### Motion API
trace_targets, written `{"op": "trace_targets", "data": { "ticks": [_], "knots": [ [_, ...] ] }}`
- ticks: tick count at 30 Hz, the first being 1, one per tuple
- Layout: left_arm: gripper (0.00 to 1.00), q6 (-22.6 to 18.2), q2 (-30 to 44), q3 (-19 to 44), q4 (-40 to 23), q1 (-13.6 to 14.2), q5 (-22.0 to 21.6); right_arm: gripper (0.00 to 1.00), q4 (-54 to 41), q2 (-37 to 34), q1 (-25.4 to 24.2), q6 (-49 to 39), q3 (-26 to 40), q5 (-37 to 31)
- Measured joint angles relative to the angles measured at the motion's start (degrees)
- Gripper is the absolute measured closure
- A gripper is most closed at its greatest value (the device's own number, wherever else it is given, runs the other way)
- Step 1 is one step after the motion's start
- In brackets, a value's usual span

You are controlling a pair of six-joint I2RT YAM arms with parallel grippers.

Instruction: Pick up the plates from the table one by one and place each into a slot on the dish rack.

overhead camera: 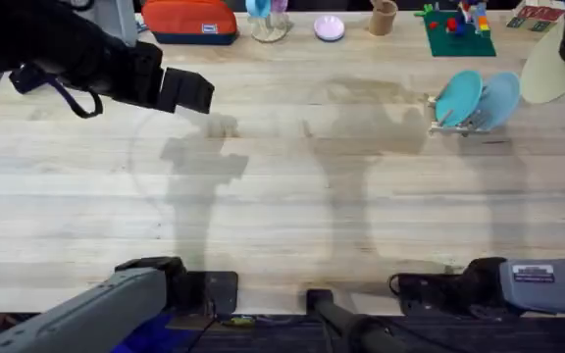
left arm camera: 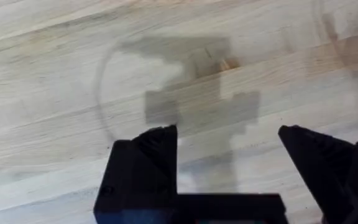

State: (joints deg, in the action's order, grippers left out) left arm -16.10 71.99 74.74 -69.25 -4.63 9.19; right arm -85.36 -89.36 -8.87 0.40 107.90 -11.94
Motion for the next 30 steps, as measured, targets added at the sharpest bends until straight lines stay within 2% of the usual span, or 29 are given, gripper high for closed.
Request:
{"op": "trace_targets", "data": {
  "ticks": [14,30],
  "knots": [
    [0.006,0.01,0.0,0.0,-0.71,0.01,0.0,0.97,0.03,0.0,-1.83,0.02,0.0,3.77],
    [0.006,0.02,0.0,0.0,-1.73,0.01,0.0,0.97,0.04,0.0,-4.71,-0.48,0.0,4.25]
  ]
}}
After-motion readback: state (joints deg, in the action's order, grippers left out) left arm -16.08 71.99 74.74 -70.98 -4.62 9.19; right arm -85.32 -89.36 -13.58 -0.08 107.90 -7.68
